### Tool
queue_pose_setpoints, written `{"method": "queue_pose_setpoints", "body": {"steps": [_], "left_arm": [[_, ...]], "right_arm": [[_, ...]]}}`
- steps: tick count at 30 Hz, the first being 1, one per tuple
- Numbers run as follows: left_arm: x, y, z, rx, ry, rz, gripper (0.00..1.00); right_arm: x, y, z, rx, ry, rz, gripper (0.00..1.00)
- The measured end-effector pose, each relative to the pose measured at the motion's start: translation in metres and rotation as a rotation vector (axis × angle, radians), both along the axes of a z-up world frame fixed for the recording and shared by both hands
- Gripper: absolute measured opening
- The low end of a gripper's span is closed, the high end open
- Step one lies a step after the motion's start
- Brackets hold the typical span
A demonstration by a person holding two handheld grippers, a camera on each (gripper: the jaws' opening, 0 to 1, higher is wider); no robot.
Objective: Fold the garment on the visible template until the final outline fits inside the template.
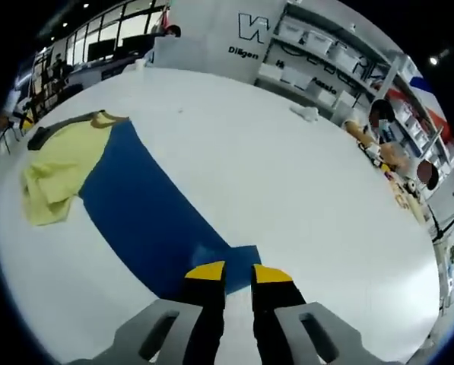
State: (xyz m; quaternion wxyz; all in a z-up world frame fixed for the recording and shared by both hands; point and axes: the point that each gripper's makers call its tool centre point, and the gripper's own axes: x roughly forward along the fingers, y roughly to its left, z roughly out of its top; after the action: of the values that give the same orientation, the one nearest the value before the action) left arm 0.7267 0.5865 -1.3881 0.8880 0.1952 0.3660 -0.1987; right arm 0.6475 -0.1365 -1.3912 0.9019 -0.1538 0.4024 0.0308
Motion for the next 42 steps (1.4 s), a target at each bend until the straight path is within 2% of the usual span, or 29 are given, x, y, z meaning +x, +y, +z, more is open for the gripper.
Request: {"method": "queue_pose_setpoints", "body": {"steps": [10,16,24,28,34,39,42], "left_arm": [[-0.003,-0.052,0.003,-0.068,-0.005,-0.065,0.30],[-0.007,-0.073,0.003,-0.098,0.006,-0.090,0.35],[-0.018,-0.098,-0.010,-0.093,0.030,-0.131,0.37],[-0.024,-0.104,-0.020,-0.056,0.047,-0.156,0.37],[-0.028,-0.110,-0.027,-0.043,0.059,-0.175,0.38],[-0.024,-0.105,-0.029,-0.013,0.054,-0.171,0.34],[-0.021,-0.097,-0.034,0.038,0.053,-0.179,0.29]], "right_arm": [[0.001,0.018,-0.003,0.051,-0.022,0.004,0.14],[0.002,0.027,-0.001,0.074,-0.045,0.014,0.20],[-0.004,0.037,-0.013,0.075,-0.023,0.028,0.24],[-0.004,0.037,-0.019,0.049,-0.006,0.039,0.23],[0.005,0.040,-0.021,0.018,0.011,0.072,0.21],[0.010,0.043,-0.024,0.018,0.018,0.075,0.20],[0.009,0.042,-0.028,0.008,0.030,0.077,0.18]]}}
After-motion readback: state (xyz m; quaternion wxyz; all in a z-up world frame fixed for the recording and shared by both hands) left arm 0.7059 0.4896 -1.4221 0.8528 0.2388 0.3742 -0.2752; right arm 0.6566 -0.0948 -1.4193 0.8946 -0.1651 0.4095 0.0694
